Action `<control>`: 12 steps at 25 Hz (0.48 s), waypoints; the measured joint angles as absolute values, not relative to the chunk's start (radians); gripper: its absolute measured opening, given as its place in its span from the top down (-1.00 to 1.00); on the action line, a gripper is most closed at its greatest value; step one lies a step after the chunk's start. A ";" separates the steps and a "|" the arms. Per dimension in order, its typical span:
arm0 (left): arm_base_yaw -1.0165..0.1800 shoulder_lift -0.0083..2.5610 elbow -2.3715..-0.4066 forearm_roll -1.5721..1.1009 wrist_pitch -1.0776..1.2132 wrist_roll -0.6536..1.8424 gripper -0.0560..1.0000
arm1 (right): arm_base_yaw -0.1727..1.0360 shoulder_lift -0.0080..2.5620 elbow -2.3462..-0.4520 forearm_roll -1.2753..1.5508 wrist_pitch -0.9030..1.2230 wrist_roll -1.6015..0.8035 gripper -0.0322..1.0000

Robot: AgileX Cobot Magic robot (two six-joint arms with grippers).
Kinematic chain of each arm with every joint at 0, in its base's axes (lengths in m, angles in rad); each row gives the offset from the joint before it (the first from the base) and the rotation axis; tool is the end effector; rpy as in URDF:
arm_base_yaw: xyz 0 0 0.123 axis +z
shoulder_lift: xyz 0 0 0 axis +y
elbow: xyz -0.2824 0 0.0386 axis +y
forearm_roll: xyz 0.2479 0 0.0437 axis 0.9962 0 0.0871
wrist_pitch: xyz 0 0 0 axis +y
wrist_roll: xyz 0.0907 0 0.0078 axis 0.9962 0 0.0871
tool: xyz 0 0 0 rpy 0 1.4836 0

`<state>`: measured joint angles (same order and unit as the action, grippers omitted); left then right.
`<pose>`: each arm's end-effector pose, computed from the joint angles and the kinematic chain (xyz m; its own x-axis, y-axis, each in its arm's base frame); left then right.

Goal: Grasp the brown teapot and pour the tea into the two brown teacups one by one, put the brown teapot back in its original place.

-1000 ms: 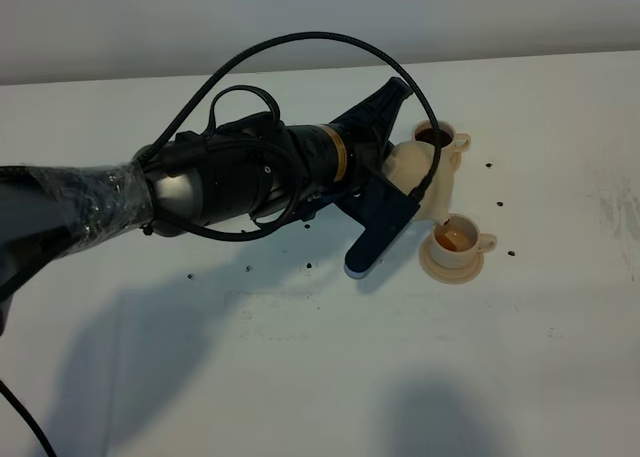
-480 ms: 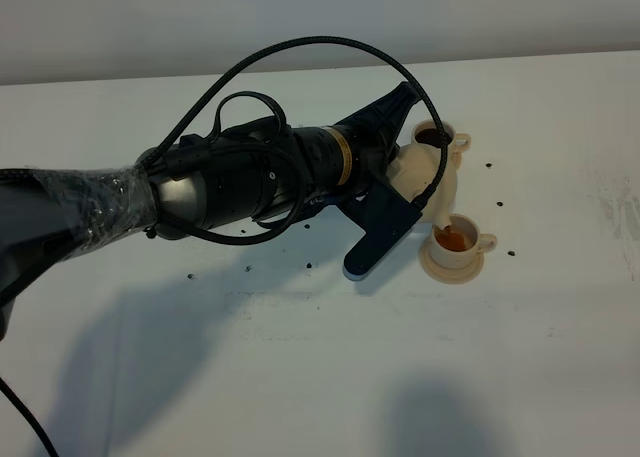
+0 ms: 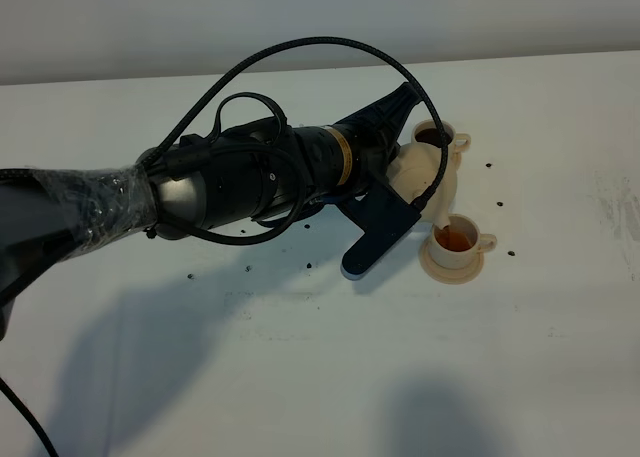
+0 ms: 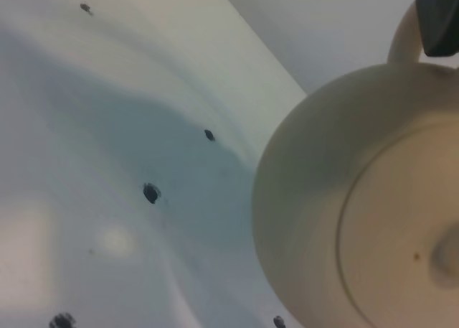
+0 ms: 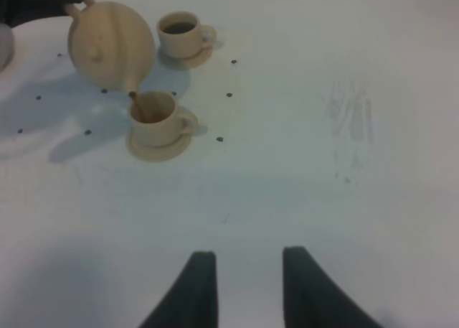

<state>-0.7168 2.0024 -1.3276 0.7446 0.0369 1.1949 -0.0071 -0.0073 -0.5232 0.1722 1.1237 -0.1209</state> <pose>0.3396 -0.2928 0.1900 0.7549 0.5792 0.3076 0.1747 -0.6297 0.7569 -0.0120 0.0142 0.2794 -0.4732 -0.0419 -0.8800 -0.1504 0.9880 0.0338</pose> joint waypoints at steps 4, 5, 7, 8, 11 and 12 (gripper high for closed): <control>-0.717 2.002 -1.328 0.745 0.033 1.195 0.72 | -0.007 -0.007 -0.523 0.172 1.124 -0.121 0.51; -0.717 2.002 -1.328 0.745 0.032 1.195 0.72 | -0.007 -0.007 -0.523 0.172 1.124 -0.121 0.51; -0.717 2.002 -1.328 0.746 0.030 1.195 0.72 | -0.007 -0.007 -0.523 0.172 1.124 -0.121 0.51; -0.717 2.002 -1.328 0.752 0.030 1.194 0.72 | -0.007 -0.007 -0.523 0.172 1.124 -0.121 0.51; -0.717 2.002 -1.328 0.774 0.029 1.181 0.72 | -0.007 -0.007 -0.523 0.172 1.124 -0.121 0.51; -0.717 2.002 -1.328 0.783 0.029 1.175 0.72 | -0.007 -0.007 -0.523 0.172 1.124 -0.121 0.51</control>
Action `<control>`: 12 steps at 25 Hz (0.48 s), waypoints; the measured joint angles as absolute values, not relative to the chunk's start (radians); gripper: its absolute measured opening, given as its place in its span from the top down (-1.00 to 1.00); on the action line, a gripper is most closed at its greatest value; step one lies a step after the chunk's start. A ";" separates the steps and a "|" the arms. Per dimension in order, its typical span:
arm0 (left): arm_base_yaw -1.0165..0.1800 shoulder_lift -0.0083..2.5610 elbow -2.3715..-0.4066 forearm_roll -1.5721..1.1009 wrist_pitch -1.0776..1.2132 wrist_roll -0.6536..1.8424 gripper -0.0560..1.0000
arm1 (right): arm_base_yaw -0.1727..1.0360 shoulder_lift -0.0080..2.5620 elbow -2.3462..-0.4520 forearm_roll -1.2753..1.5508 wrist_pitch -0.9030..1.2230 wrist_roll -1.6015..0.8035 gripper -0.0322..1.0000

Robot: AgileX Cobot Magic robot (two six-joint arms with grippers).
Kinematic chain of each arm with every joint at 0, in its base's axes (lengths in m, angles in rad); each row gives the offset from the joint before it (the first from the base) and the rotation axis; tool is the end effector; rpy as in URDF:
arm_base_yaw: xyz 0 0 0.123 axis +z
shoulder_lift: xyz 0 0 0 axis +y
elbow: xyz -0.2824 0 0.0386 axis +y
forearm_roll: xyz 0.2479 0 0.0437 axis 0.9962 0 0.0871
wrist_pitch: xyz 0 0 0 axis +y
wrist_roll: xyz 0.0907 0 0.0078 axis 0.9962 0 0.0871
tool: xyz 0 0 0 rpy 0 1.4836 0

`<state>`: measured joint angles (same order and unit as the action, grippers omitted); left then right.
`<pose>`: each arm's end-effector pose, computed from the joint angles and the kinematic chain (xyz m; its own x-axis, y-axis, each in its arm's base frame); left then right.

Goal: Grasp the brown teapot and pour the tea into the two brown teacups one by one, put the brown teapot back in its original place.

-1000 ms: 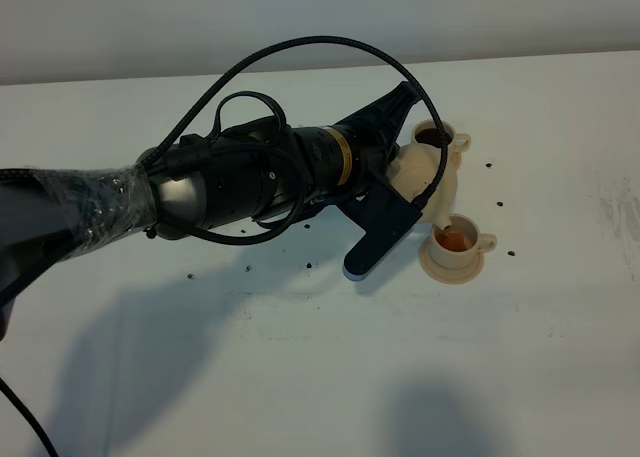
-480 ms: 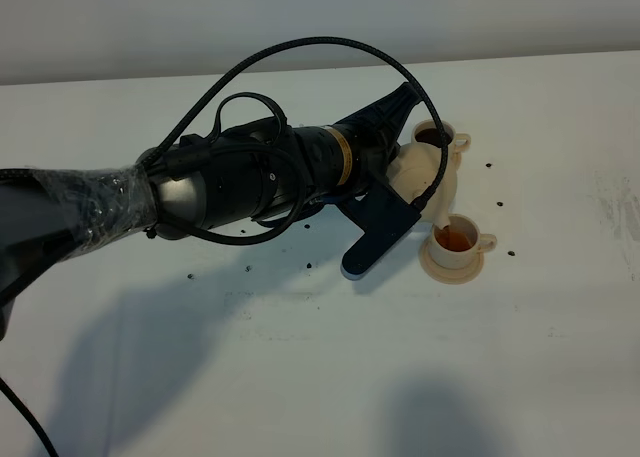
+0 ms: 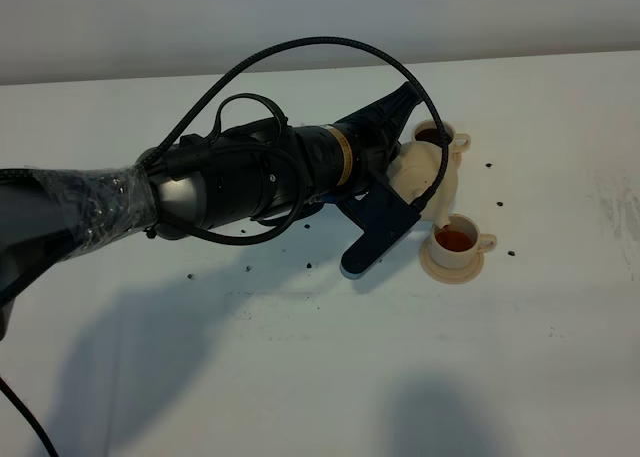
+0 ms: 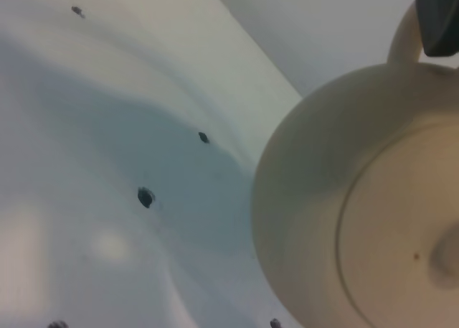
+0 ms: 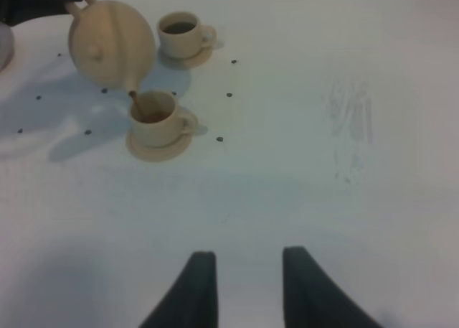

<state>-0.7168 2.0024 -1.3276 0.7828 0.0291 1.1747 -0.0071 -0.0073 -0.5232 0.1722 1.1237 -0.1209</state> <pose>0.3396 -0.2933 0.1905 0.7590 0.5669 0.3202 0.1562 -0.6360 0.7557 -0.0120 0.0142 0.2794 -0.4732 -0.0419 -0.8800 -0.1504 0.9880 0.0338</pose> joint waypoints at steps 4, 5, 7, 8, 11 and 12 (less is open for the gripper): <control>-0.717 2.002 -1.328 0.833 0.029 1.112 0.72 | -0.007 -0.007 -0.523 0.172 1.124 -0.121 0.51; -0.717 2.002 -1.328 0.852 0.029 1.091 0.72 | -0.007 -0.007 -0.523 0.172 1.124 -0.121 0.51; -0.717 2.002 -1.328 0.883 0.028 1.055 0.72 | -0.007 -0.007 -0.523 0.172 1.124 -0.121 0.51; -0.717 2.002 -1.328 0.898 0.028 1.039 0.72 | -0.007 -0.007 -0.523 0.172 1.124 -0.121 0.51; -0.717 2.002 -1.328 0.933 0.027 1.004 0.72 | -0.007 -0.007 -0.523 0.172 1.124 -0.121 0.51; -0.717 2.002 -1.328 0.940 0.027 0.996 0.72 | -0.007 -0.007 -0.523 0.172 1.124 -0.121 0.51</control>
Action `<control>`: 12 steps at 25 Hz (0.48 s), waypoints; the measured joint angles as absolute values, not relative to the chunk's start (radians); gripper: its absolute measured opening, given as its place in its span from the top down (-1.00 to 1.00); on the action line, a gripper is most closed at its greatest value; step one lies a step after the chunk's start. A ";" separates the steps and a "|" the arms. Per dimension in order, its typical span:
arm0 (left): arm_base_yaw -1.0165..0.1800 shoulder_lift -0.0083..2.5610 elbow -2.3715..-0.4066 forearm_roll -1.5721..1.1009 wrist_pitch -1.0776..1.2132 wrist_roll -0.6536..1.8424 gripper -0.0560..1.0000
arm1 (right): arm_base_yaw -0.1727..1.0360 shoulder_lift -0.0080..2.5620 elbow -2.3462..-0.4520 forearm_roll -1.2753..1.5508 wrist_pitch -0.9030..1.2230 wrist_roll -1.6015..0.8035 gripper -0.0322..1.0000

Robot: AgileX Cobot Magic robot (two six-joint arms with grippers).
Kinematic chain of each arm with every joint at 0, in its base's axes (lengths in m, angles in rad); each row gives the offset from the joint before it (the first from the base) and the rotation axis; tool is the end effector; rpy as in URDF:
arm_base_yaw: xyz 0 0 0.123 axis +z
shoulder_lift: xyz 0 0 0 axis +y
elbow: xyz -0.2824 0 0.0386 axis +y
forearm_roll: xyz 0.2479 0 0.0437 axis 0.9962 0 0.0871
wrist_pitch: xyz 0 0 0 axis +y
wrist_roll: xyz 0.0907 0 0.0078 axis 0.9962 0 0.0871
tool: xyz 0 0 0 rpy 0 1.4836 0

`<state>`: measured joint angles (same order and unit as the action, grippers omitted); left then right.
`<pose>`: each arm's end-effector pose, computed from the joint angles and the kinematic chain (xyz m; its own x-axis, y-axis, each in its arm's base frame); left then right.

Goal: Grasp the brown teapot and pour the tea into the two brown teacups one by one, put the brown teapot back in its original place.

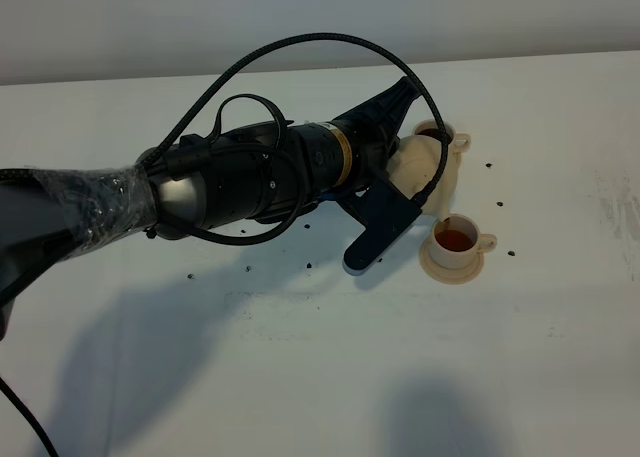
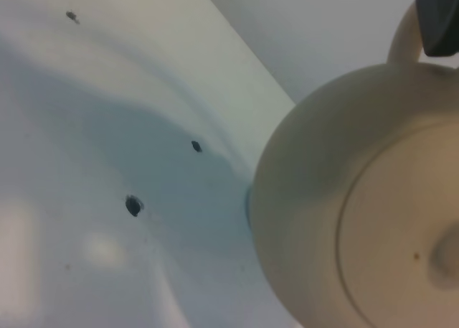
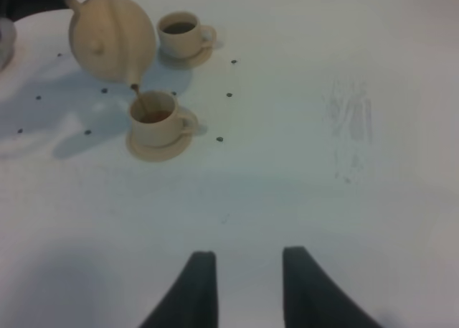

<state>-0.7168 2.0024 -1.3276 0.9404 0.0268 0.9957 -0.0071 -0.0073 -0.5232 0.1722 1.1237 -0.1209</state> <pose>0.3398 -0.2934 0.1909 0.7537 0.5819 0.3055 0.1699 -0.6215 0.7647 -0.0120 0.0142 0.2794 -0.4732 -0.0419 -0.8800 -0.1504 0.9880 0.0338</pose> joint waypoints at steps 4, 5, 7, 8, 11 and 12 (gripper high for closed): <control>-0.717 2.002 -1.328 0.967 0.027 0.987 0.72 | -0.007 -0.007 -0.523 0.172 1.124 -0.120 0.51; -0.717 2.002 -1.328 0.971 0.027 0.986 0.72 | -0.007 -0.007 -0.523 0.172 1.124 -0.120 0.51; -0.717 2.002 -1.328 0.979 0.026 0.984 0.72 | -0.007 -0.007 -0.523 0.172 1.124 -0.120 0.51; -0.717 2.002 -1.328 0.984 0.026 0.977 0.72 | -0.007 -0.007 -0.523 0.172 1.124 -0.120 0.51; -0.717 2.002 -1.328 1.029 0.026 0.929 0.72 | -0.007 -0.007 -0.523 0.172 1.124 -0.120 0.51; -0.717 2.002 -1.328 1.044 0.025 0.908 0.72 | -0.007 -0.007 -0.523 0.172 1.124 -0.121 0.51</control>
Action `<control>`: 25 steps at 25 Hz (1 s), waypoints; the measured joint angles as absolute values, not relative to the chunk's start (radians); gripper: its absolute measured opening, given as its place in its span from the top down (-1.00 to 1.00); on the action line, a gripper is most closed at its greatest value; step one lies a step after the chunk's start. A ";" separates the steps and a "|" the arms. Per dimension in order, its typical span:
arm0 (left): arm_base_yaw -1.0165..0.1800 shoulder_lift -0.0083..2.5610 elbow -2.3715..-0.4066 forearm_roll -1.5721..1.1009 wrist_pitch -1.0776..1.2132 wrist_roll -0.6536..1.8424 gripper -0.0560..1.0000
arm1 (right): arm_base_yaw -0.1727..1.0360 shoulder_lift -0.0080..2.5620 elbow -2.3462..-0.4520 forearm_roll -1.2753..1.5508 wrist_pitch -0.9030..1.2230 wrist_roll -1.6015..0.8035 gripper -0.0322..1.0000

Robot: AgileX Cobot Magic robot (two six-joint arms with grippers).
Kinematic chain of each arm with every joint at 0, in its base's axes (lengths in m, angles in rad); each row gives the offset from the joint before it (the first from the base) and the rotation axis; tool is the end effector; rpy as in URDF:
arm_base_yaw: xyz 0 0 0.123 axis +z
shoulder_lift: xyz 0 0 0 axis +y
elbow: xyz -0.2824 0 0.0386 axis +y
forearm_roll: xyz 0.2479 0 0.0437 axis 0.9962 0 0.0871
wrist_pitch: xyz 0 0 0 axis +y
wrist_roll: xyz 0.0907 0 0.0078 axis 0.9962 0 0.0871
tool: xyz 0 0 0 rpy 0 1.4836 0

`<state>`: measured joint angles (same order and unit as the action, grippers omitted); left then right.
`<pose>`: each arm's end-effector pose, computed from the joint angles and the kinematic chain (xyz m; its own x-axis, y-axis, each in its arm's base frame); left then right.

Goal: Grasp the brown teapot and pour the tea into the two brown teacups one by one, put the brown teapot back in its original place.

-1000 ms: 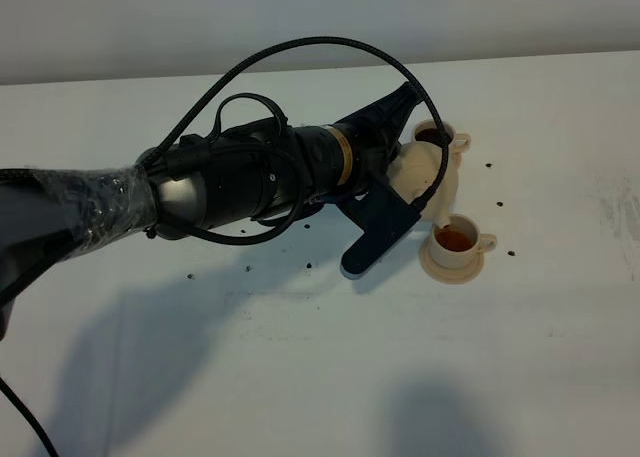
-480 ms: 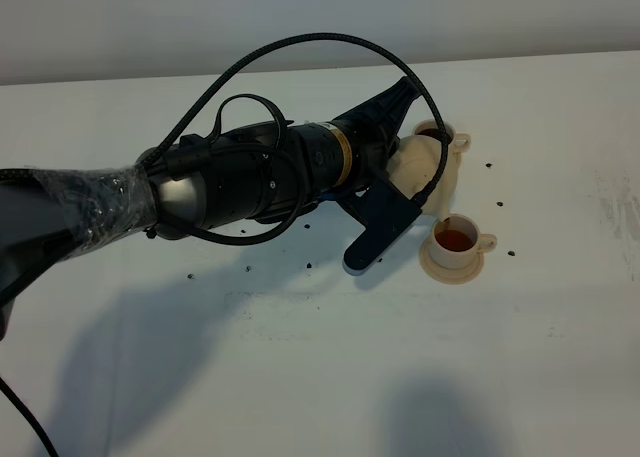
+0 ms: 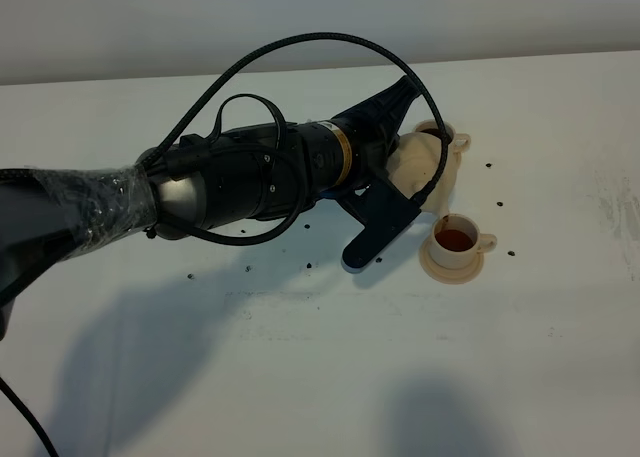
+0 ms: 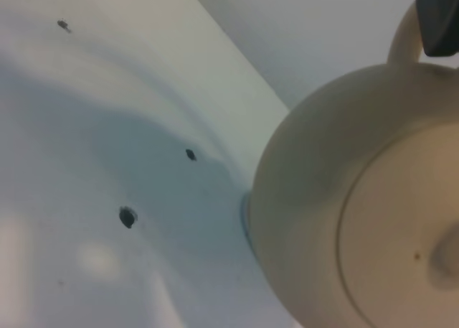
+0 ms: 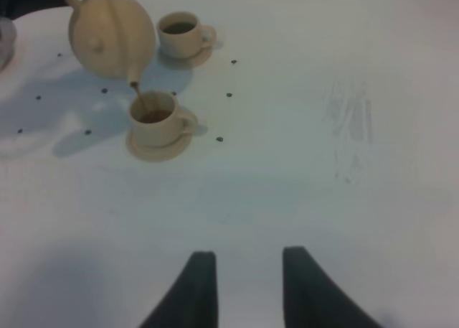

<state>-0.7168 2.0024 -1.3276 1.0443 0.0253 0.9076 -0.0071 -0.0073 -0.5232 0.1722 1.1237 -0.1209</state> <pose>0.3400 -0.2935 0.1911 0.7554 0.5727 0.3183 0.1562 -0.6292 0.7614 -0.0120 0.0142 0.2794 -0.4732 -0.0419 -0.8800 -0.1504 0.9880 0.0338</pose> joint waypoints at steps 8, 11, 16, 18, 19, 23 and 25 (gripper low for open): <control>-0.717 2.002 -1.328 1.106 0.017 0.864 0.72 | -0.007 -0.007 -0.523 0.172 1.124 -0.121 0.51; -0.717 2.002 -1.328 1.122 0.013 0.864 0.72 | -0.007 -0.007 -0.523 0.172 1.124 -0.121 0.51; -0.717 2.002 -1.328 1.134 0.010 0.863 0.72 | -0.007 -0.007 -0.523 0.172 1.124 -0.121 0.51; -0.717 2.002 -1.328 1.139 0.010 0.863 0.72 | -0.007 -0.007 -0.523 0.172 1.124 -0.121 0.51; -0.717 2.002 -1.328 1.147 0.010 0.863 0.72 | -0.007 -0.007 -0.523 0.172 1.124 -0.121 0.51; -0.717 2.002 -1.328 1.157 0.007 0.862 0.72 | -0.007 -0.007 -0.523 0.172 1.124 -0.121 0.51; -0.717 2.002 -1.328 1.159 0.000 0.862 0.72 | -0.007 -0.007 -0.523 0.172 1.124 -0.121 0.51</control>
